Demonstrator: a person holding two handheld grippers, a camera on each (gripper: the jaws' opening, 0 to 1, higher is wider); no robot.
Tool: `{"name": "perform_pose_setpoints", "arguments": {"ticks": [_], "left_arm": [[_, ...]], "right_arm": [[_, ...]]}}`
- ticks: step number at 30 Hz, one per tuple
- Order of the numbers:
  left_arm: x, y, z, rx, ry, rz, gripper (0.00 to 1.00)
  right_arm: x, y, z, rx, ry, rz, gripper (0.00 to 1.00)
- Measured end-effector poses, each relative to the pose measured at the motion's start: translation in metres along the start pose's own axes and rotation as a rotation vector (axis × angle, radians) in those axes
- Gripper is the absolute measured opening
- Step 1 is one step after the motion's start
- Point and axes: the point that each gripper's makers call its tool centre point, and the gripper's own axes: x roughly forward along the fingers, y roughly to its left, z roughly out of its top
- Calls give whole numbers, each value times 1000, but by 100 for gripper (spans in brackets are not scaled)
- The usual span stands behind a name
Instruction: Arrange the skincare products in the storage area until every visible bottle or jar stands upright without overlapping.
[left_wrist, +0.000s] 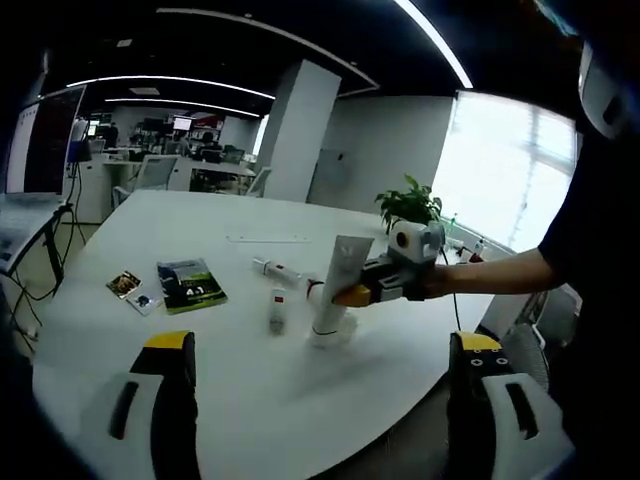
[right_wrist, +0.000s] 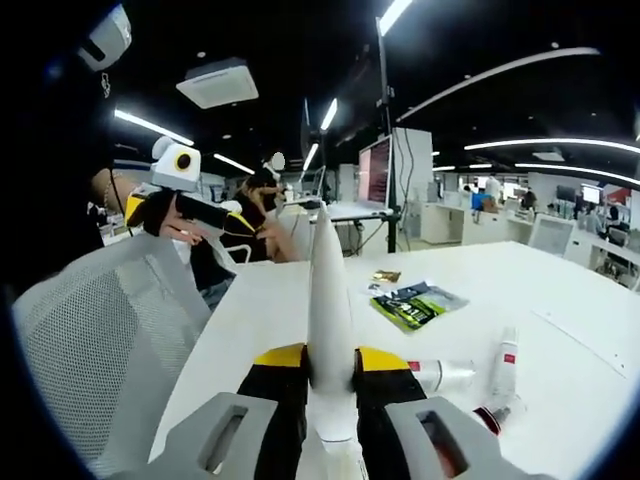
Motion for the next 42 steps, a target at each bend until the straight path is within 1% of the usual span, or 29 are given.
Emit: {"name": "perform_pose_setpoints", "arguments": {"ticks": [5, 8, 10, 11, 12, 13, 15, 17, 20, 22, 26, 28, 29, 30, 33, 34, 37, 39, 42], "left_arm": [[-2, 0, 0, 4, 1, 0, 99], [-4, 0, 0, 15, 7, -1, 99], [-4, -1, 0, 18, 10, -1, 99], [-5, 0, 0, 19, 9, -2, 99], [-5, -1, 0, 17, 8, -3, 99], [-6, -1, 1, 16, 7, -3, 99], [-7, -1, 1, 16, 4, -1, 98], [-9, -1, 1, 10, -1, -3, 97], [-11, -1, 1, 9, -1, 0, 97], [-12, 0, 0, 6, 1, 1, 97], [-13, 0, 3, 10, -6, -1, 97], [-14, 0, 4, 14, -8, 1, 97], [-15, 0, 4, 13, -10, 2, 97], [-16, 1, 5, 6, -14, 5, 96], [-17, 2, 4, -1, -21, 8, 96], [-17, 2, 4, 1, -18, 8, 96], [-16, 0, 5, 1, -17, 4, 96], [-16, -1, 5, -3, -14, -1, 96], [-18, -3, 3, -6, -2, -2, 97]], "right_arm": [[0, 0, 0, 9, 8, -9, 9], [0, -2, 0, 19, 20, -30, 10], [-2, -6, -3, 29, 38, -51, 16], [-3, -9, -6, 38, 59, -71, 20], [-4, -9, -8, 37, 77, -75, 24], [-5, -8, -9, 38, 85, -79, 25], [-8, -7, -8, 46, 80, -79, 26], [-11, -7, -7, 51, 89, -91, 29], [-16, -5, -1, 52, 85, -109, 33], [-20, -5, 1, 51, 88, -126, 37], [-30, -2, 9, 77, 77, -168, 42], [-36, 1, 3, 72, 81, -177, 43], [-39, 2, 3, 71, 86, -185, 44], [-43, 5, 4, 86, 87, -199, 46], [-52, 2, 0, 113, 92, -233, 53], [-55, 0, -4, 125, 96, -241, 56], [-62, 7, -2, 135, 96, -274, 64], [-67, 12, -2, 166, 95, -293, 71], [-74, 22, -1, 189, 96, -310, 77]]}}
